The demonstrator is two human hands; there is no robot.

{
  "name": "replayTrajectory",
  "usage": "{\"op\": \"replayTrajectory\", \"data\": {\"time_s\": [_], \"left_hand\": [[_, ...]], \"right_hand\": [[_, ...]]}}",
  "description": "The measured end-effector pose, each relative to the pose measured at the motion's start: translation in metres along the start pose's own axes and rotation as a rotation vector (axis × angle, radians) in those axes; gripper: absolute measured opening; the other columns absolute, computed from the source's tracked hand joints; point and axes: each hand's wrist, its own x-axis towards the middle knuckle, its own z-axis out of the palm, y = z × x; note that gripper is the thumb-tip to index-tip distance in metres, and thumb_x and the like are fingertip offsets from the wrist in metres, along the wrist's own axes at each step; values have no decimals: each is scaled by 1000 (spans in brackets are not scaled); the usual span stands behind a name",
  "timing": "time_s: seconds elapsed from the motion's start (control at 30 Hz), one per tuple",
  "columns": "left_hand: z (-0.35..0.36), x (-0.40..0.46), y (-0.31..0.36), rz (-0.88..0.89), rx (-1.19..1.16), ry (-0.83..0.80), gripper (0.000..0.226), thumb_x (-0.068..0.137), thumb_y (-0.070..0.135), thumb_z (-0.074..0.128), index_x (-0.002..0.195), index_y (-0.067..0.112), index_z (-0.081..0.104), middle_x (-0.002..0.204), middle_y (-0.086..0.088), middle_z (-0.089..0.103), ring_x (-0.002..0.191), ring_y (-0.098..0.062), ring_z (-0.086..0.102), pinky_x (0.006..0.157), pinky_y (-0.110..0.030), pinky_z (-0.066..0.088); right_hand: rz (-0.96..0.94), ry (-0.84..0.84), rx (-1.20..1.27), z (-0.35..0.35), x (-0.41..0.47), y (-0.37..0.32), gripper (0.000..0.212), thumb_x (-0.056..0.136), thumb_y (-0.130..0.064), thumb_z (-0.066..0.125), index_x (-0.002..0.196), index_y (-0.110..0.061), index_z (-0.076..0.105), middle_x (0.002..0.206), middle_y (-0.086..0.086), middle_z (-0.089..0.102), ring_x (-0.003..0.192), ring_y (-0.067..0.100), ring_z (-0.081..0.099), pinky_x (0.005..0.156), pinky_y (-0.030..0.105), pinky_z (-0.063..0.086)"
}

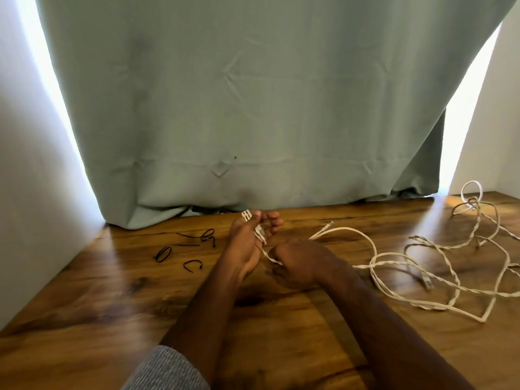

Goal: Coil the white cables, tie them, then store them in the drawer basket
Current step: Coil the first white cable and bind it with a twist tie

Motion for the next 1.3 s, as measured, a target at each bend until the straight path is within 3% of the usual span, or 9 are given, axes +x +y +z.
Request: {"op": "replayTrajectory", "data": {"time_s": [0.13,0.27,0.33,0.43,0.53,0.67,0.83,1.1,1.3], "left_hand": [[1,-7,-6,35,431,-15,19,106,8,38,113,23,46,83,-10,70,66,-17,69,58,-27,55],[-6,-6,-13,41,675,-52,23,101,4,45,120,11,58,75,-8,68,61,-18,64,57,-33,51],[-8,-7,-14,10,724,-155,22,102,8,44,104,11,66,63,-11,64,49,-24,59,48,-32,45],[-9,-11,-13,-163,628,-254,39,104,36,43,76,14,58,47,-4,42,33,-16,36,46,-29,25],[-13,-12,-7,-407,424,-425,64,97,66,32,79,11,60,42,3,27,29,-9,20,41,-23,13],[-19,-16,5,-364,125,-590,39,85,43,71,79,6,62,41,7,28,28,-2,23,36,-15,18],[-18,-17,5,-287,-32,-514,33,98,27,48,78,5,62,39,6,33,26,-2,26,37,-18,16],[-12,-10,-12,-188,40,-175,39,91,43,54,68,12,53,37,4,36,27,-4,25,40,-21,13],[-15,-7,-8,-282,-138,-186,42,94,45,49,66,13,49,36,7,27,25,-4,22,35,-17,12]], "right_hand": [[-13,23,49,-9,-3,4,25,93,-35,65,110,-16,68,115,4,66,103,22,62,78,33,51],[-6,150,53,-17,-9,20,15,86,-33,70,99,-26,69,102,-2,69,97,18,60,78,32,49],[-14,301,53,-20,-11,30,12,86,-38,70,94,-29,72,96,-6,72,91,15,62,73,29,46],[-76,404,279,-18,-8,44,15,85,-39,75,94,-27,75,89,-8,73,81,9,64,70,33,51],[-133,443,413,-11,-5,51,18,91,-33,72,101,-19,75,93,-7,73,83,7,65,73,32,54],[-173,501,615,-7,-4,48,19,101,-22,60,109,-12,74,100,-4,74,92,8,69,79,26,55],[-8,350,1146,-6,-3,27,30,106,-29,48,94,-12,71,70,3,63,48,5,47,45,23,35],[146,430,1208,2,4,20,29,107,-21,46,104,-6,70,66,1,63,47,4,50,41,19,33],[211,379,1461,5,8,21,25,106,-18,48,114,-16,72,71,6,67,45,7,46,41,17,31]]}}
